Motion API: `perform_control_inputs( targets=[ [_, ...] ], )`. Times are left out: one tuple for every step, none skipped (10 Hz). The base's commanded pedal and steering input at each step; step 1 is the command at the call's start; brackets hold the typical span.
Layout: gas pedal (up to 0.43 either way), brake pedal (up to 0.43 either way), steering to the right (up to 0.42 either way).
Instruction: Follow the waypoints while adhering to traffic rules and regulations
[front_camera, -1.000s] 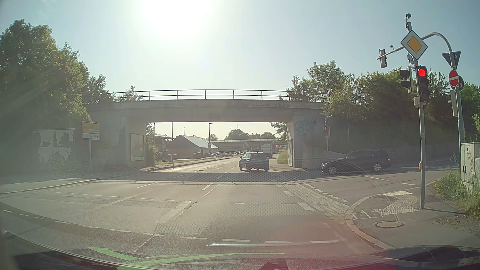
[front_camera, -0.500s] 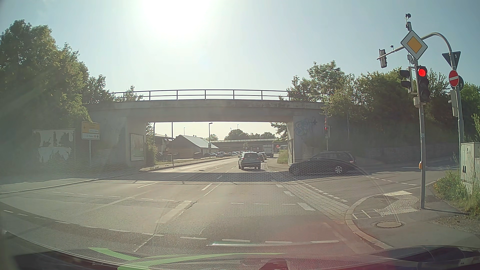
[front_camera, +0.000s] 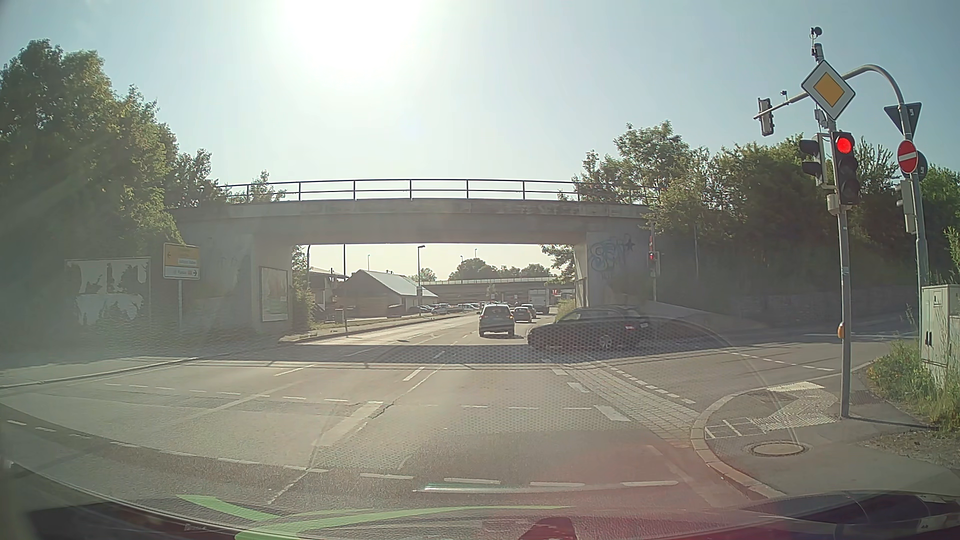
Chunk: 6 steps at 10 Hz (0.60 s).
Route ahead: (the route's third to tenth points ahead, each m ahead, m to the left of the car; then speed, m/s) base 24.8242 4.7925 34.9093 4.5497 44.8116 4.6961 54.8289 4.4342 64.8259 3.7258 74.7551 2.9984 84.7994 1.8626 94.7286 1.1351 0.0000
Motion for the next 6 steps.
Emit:
perform_control_inputs(
  targets=[
    [0.0,0.299,0.009],
    [0.0,0.299,0.009],
    [0.0,0.299,0.009],
    [0.0,0.299,0.009],
    [0.0,0.299,0.01],
    [0.0,0.299,0.009]
  ],
)
